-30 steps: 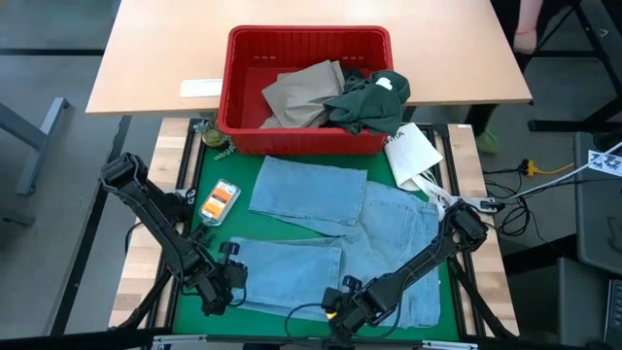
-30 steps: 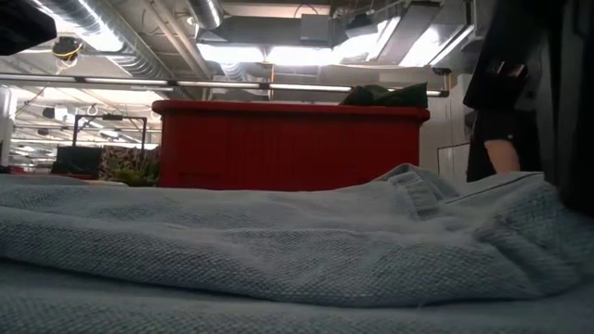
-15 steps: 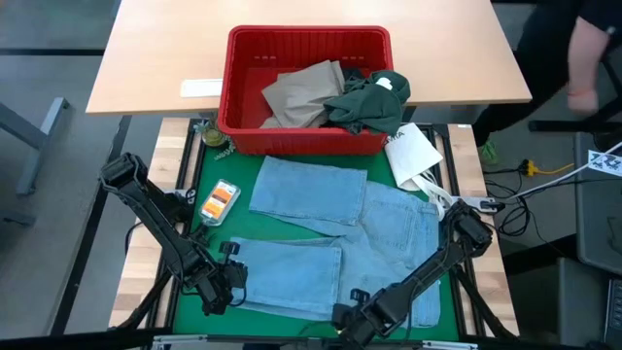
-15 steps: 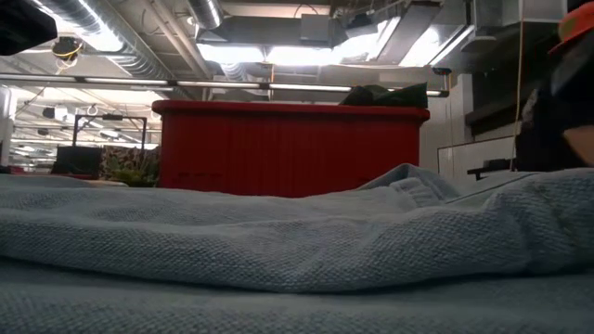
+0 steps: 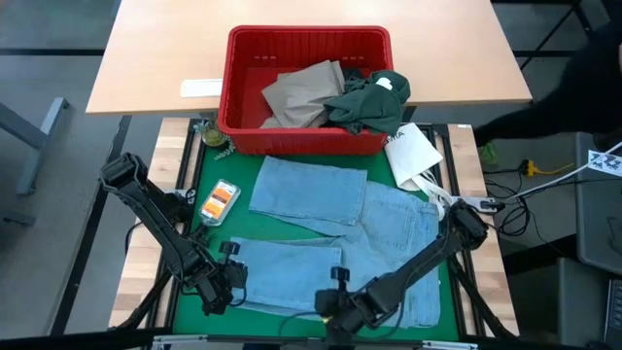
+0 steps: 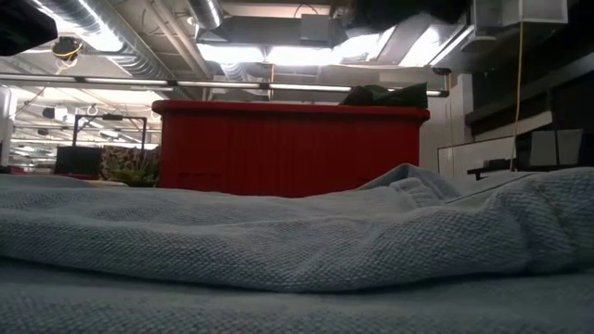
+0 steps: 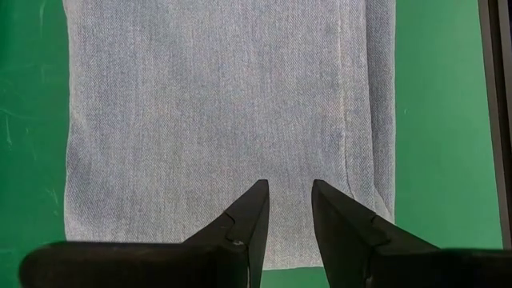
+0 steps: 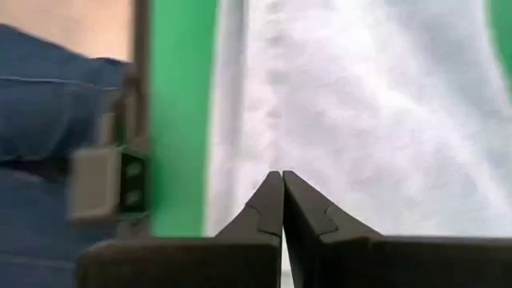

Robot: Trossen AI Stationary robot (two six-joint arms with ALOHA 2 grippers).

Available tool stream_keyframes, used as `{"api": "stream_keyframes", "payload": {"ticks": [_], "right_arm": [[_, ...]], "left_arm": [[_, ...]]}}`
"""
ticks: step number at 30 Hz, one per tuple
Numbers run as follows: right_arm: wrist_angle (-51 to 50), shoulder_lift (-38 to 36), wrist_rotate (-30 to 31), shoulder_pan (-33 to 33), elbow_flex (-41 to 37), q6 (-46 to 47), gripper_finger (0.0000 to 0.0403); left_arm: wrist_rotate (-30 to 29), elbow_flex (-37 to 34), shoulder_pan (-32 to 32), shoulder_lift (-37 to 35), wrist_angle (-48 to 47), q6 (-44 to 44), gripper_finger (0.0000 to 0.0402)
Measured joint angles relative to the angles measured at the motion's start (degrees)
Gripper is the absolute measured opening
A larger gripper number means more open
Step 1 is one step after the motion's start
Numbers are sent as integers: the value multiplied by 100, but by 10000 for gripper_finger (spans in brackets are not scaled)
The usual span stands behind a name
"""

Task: Fold Laundry from Bin
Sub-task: Fold the blue pants

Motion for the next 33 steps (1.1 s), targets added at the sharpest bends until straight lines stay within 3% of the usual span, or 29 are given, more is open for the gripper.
{"api": "stream_keyframes", "payload": {"ticks": [10,16,23,33], "right_arm": [[308,333,-249,-679,-110,-1008,1],[357,601,-1591,-708,-110,-1239,1],[320,852,-2402,-349,-99,-1210,1],[338,857,-2362,-271,-97,-1179,1]], "left_arm": [[-3,-2,0,277,-24,287,92],[-26,-2,0,278,-60,297,92],[-21,-2,0,277,-62,297,92],[307,-2,-99,288,-60,306,92]]}}
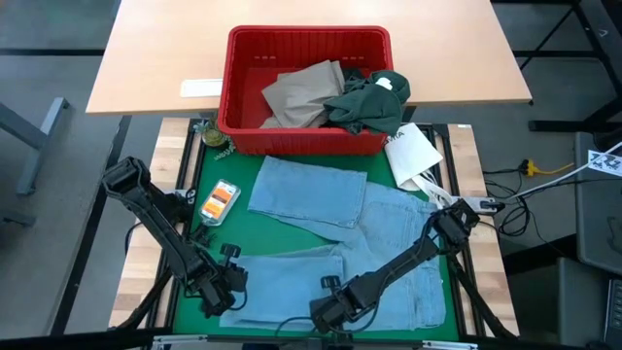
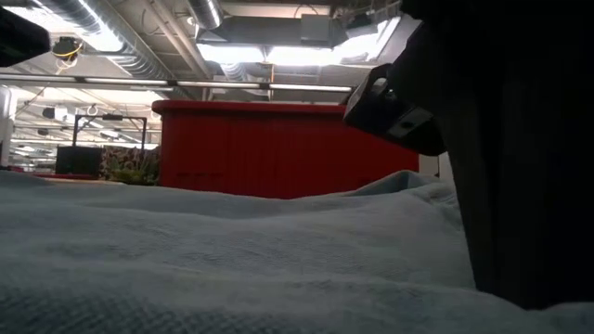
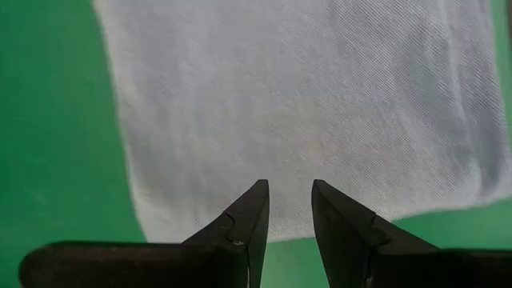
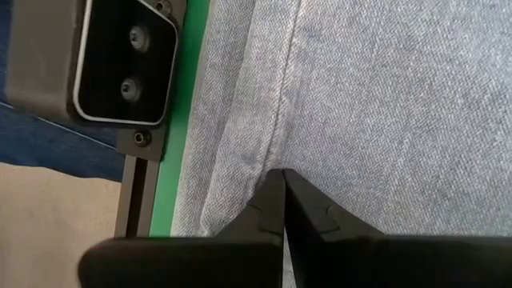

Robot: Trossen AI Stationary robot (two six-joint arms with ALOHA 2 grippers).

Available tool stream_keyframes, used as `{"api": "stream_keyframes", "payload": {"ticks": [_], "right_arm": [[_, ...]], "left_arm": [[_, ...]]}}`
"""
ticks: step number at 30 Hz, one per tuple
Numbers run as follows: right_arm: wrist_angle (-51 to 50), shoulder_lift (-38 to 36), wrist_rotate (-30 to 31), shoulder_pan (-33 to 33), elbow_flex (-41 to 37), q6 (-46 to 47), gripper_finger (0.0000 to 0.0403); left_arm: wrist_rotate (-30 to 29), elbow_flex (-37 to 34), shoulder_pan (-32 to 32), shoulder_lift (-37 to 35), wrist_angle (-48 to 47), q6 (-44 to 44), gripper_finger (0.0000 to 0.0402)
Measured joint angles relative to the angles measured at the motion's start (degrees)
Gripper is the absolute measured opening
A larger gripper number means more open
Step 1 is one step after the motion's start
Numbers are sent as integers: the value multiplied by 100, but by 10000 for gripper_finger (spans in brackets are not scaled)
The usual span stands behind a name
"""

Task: Fold Laundry from Bin
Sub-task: Fold the blue pants

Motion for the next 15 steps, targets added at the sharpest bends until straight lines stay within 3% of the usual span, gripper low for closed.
{"api": "stream_keyframes", "payload": {"ticks": [15], "right_arm": [[-12,4,-15,-63,-6,-27,1]], "left_arm": [[-198,0,-397,1088,13,155,91]]}}
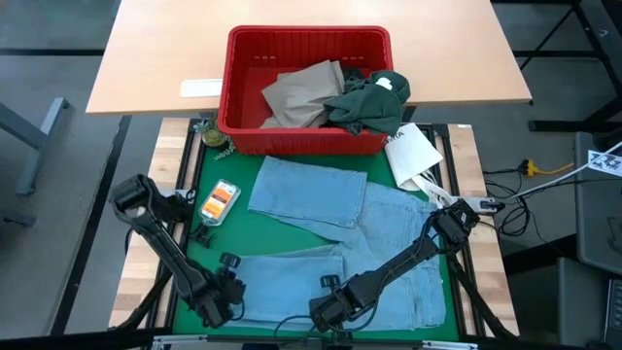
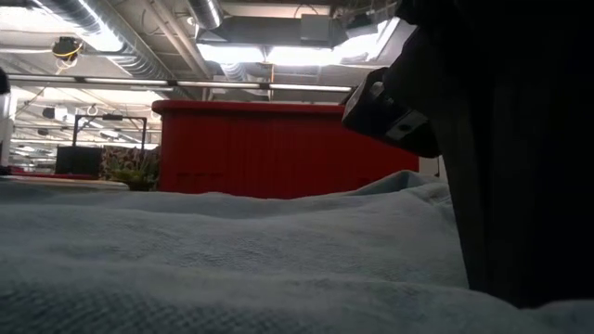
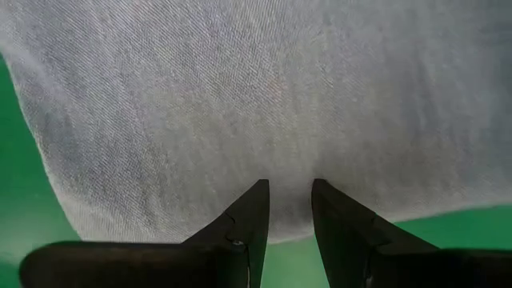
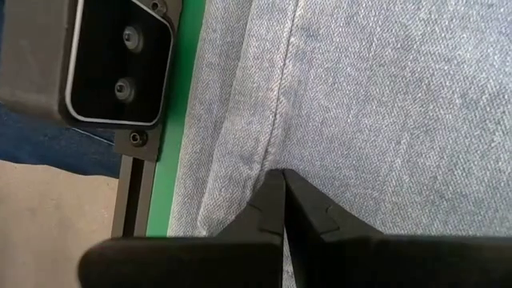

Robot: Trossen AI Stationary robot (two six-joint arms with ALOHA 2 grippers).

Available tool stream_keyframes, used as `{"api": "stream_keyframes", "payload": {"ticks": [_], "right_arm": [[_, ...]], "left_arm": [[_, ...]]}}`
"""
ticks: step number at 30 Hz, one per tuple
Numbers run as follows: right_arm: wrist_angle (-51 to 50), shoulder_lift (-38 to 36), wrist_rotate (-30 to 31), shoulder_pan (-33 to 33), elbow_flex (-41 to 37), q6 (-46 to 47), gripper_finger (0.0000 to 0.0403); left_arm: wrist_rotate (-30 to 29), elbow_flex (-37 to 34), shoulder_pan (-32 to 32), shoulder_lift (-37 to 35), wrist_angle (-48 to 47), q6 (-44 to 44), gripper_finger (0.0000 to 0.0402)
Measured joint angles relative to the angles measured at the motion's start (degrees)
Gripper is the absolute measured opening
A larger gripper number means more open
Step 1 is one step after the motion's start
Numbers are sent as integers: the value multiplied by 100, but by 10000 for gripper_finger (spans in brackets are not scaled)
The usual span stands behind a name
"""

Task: Fold Laundry from Bin
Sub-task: Fold the blue pants

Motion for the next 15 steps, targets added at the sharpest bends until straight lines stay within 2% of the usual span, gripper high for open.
{"api": "stream_keyframes", "payload": {"ticks": [3,8,15], "right_arm": [[-12,4,62,-51,-3,-3,1],[-19,7,154,-279,-4,-46,1],[-20,7,179,-722,-7,-551,1]], "left_arm": [[-233,2,-1,28,-222,5,91],[-720,-1,36,1,-1118,-114,91],[-783,-470,316,-3,-1370,-190,91]]}}
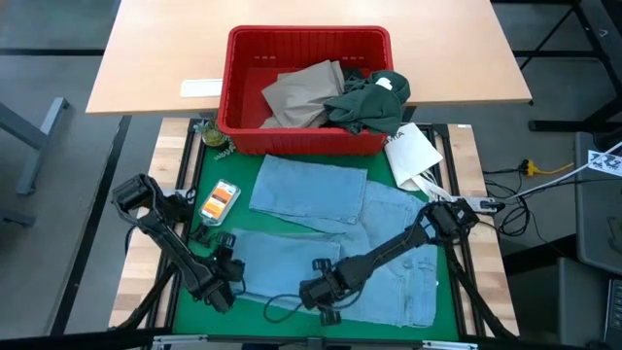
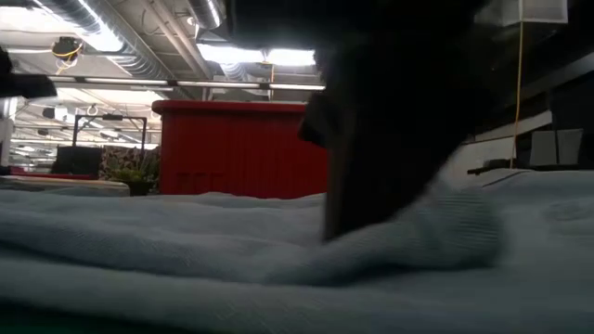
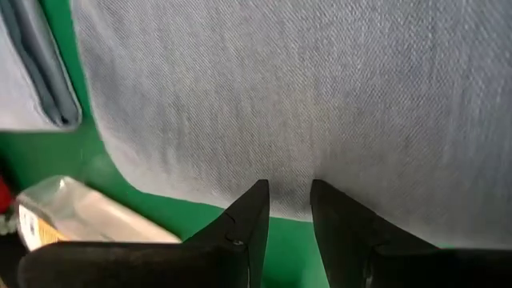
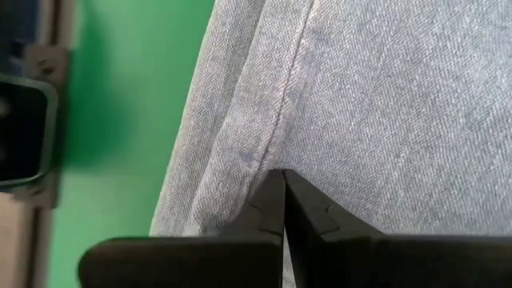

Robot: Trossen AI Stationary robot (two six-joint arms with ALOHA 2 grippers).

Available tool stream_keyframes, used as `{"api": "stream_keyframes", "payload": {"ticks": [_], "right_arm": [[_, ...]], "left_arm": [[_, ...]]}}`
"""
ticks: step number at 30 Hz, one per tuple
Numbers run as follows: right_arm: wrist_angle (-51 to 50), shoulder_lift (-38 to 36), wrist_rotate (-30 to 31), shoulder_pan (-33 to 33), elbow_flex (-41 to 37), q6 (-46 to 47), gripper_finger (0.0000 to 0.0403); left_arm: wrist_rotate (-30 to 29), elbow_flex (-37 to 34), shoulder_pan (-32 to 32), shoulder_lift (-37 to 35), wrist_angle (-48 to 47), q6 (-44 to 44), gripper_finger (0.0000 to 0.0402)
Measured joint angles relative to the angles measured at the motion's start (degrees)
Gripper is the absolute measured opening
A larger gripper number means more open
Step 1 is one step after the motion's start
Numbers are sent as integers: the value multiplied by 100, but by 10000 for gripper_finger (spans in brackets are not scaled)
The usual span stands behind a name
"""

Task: Fold Laundry from Bin
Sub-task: Fold the blue pants

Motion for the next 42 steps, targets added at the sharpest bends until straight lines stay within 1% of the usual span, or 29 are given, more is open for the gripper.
{"api": "stream_keyframes", "payload": {"ticks": [3,7,12,15,19,23,28,33,38,42], "right_arm": [[-17,7,-11,-130,17,-132,1],[-113,36,47,-145,223,-276,1],[-54,42,241,-15,556,-347,1],[-287,42,402,52,664,-345,1],[-534,42,486,86,667,-345,1],[-685,54,482,119,664,-345,1],[-617,61,447,240,480,-338,1],[-592,61,456,363,312,-171,1],[-549,48,449,423,213,-32,1],[-569,46,429,423,210,-30,1]], "left_arm": [[55,-120,81,-60,-125,-7,91],[137,-103,68,-350,-237,-102,91],[341,-10,40,-852,-194,-485,91],[380,0,-28,-1110,-43,-754,91],[382,0,-134,-1252,165,-1137,91],[388,0,-267,-1194,670,-1468,91],[405,0,-509,-1078,1338,-1488,92],[419,0,-748,-894,1521,-1486,92],[418,0,-914,-497,1643,-1481,92],[592,20,-994,-182,1817,-1426,92]]}}
